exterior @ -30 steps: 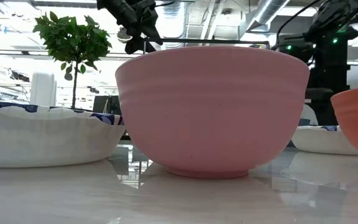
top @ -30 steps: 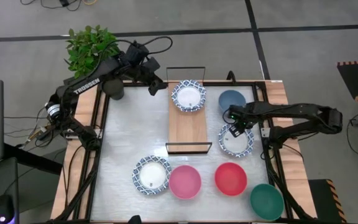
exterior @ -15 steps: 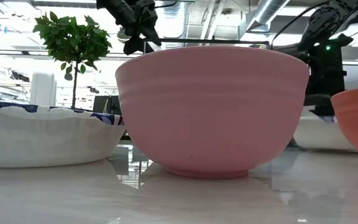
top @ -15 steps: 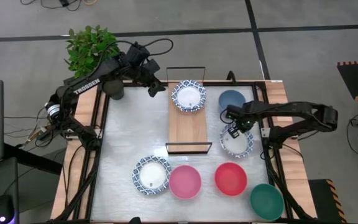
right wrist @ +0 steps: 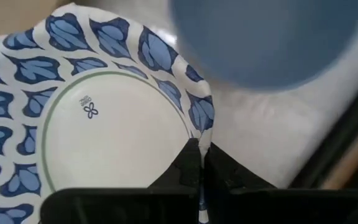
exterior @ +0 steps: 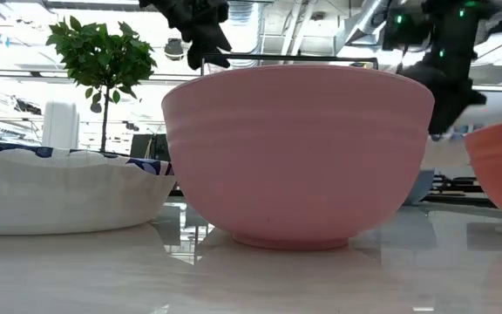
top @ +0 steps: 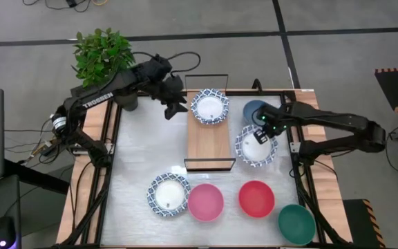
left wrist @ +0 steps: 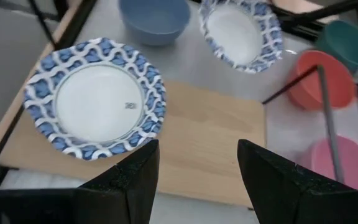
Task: Place and stack bowls onto a shelf
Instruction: Stack the blue patterned bowl on top of the blue patterned bowl on the shelf
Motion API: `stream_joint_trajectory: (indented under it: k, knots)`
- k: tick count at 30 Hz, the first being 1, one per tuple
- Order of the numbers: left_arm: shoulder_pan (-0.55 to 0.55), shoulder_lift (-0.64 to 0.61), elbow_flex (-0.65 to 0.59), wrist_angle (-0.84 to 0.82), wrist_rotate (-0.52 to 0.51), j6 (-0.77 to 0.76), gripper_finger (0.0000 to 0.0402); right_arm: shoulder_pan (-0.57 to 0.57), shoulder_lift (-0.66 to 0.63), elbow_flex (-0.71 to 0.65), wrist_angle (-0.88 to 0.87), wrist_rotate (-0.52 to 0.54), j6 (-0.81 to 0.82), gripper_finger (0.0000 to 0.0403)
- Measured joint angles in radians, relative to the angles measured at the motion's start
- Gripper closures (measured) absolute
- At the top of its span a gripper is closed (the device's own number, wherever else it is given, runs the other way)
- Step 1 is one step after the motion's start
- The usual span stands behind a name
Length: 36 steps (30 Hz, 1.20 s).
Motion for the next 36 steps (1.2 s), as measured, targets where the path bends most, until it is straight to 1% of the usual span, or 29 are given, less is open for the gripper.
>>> stream_joint_trajectory:
  k: [3, 5, 10, 14, 20, 22, 27, 36]
  knots:
    - [-0.034, 0.0, 0.0, 0.016, -0.095, -0.084, 0.02, -0.008, -0.017, 0.058, -0.044, 0.085, 0.006, 0.038]
    - [-0.05, 0.0, 0.0, 0.046, -0.141, -0.136, 0.02, -0.022, -0.025, 0.092, -0.055, 0.143, 0.011, 0.038]
    - [-0.074, 0.0, 0.0, 0.18, -0.154, -0.217, 0.02, -0.047, -0.036, 0.168, -0.001, 0.221, -0.006, 0.038]
    - [-0.078, 0.0, 0.0, 0.301, -0.152, -0.263, 0.02, -0.045, -0.036, 0.224, 0.109, 0.26, -0.051, 0.0376]
    - [-0.076, 0.0, 0.0, 0.407, -0.155, -0.299, 0.02, -0.045, -0.035, 0.274, 0.344, 0.265, -0.152, 0.0379]
    - [-0.077, 0.001, 0.0, 0.429, -0.155, -0.309, 0.02, -0.045, -0.035, 0.276, 0.408, 0.264, -0.158, 0.0378]
    - [-0.077, 0.001, 0.0, 0.478, -0.155, -0.338, 0.02, -0.045, -0.021, 0.276, 0.519, 0.265, -0.179, 0.0376]
    - [-0.082, 0.024, -0.002, 0.464, -0.201, -0.321, 0.02, -0.045, 0.069, 0.276, 0.674, 0.257, -0.204, 0.0376]
